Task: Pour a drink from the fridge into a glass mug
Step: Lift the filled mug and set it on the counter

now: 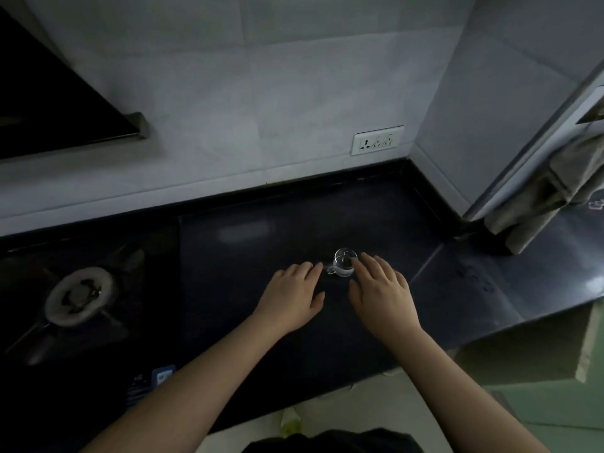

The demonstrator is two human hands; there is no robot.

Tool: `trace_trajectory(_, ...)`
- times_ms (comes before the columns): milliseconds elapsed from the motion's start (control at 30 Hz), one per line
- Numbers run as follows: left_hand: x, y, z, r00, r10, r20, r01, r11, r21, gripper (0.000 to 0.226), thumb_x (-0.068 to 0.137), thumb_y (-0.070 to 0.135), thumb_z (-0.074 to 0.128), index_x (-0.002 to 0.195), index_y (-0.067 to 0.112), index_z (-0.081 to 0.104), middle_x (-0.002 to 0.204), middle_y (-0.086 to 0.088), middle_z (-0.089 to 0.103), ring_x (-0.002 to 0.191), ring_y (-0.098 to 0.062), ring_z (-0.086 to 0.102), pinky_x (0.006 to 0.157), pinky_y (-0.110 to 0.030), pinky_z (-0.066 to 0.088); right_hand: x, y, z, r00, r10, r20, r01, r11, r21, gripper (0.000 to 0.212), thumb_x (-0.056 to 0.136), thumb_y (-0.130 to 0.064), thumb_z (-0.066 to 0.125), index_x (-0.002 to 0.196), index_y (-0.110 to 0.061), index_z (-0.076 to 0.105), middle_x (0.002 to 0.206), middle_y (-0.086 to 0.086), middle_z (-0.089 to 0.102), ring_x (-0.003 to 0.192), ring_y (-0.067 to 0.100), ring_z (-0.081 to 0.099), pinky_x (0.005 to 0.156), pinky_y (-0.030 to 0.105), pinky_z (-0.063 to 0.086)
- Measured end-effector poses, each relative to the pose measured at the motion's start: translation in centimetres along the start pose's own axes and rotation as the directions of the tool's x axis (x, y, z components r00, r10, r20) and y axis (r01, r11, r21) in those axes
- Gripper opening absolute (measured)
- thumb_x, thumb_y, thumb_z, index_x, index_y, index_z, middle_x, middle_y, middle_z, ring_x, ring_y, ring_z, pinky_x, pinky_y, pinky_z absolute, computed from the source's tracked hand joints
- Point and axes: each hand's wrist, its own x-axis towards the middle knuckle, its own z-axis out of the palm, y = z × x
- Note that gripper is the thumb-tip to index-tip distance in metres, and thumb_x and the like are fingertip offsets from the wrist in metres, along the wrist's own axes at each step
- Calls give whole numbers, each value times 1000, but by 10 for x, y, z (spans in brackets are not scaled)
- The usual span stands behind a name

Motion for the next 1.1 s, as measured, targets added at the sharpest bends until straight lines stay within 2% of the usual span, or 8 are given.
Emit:
trace_trajectory(200,27,-10,15,997,-37,64,40,998,-54,62,100,47,41,151,14,31,146,-4,45,120,-21,54,93,-37,48,20,10,11,998,50,46,-51,999,11,49,99,-37,41,146,-22,40,151,-1,41,142,17,32,113,37,29)
trace_trajectory(367,53,-9,29,976,-140,165,179,952,-248,61,99,47,46,151,18,33,148,-2,43,121,-21,55,93,-36,49,37,30,17,994,64,92,-71,995,73,51,100,-39,37,148,-22,36,151,-1,41,141,18,35,112,37,29)
trace_trajectory(533,70,-5,42,954,-210,216,278,887,-368,61,97,45,53,149,17,38,143,1,47,115,-19,58,93,-38,51,53,51,31,979,82,189,-128,961,245,53,99,-35,41,149,-20,32,151,2,40,135,23,41,107,42,37)
trace_trajectory(667,82,-3,55,914,-331,233,405,764,-503,47,95,32,61,139,18,51,130,1,56,100,-14,62,91,-37,52,72,67,50,931,162,329,-311,822,476,54,99,-32,43,150,-24,29,150,-1,38,128,20,47,92,30,40)
trace_trajectory(800,91,-4,69,859,-417,298,505,591,-629,29,96,21,61,125,20,60,118,2,63,96,-14,64,85,-36,57,86,76,70,859,254,444,-493,645,584,51,98,-19,43,148,-26,33,141,-3,49,115,11,52,80,20,44)
trace_trajectory(933,94,-4,78,801,-470,371,573,422,-703,16,100,19,53,111,24,63,106,6,61,90,-9,65,65,-27,60,91,78,83,838,301,455,-543,551,634,51,96,-3,41,144,-20,41,133,-1,56,114,8,54,94,25,45)
trace_trajectory(1000,95,-4,81,790,-479,382,571,348,-744,14,101,19,53,107,26,64,105,7,62,90,-9,66,63,-24,59,95,79,88,812,297,503,-580,508,636,50,96,-3,40,143,-20,42,133,-1,57,116,9,55,96,25,44)
trace_trajectory(1100,96,-3,83,792,-466,393,563,311,-766,14,100,20,55,107,26,65,104,8,63,91,-8,66,64,-21,58,101,75,92,771,277,573,-631,448,633,48,98,-2,39,143,-18,42,133,1,57,119,13,55,105,33,44)
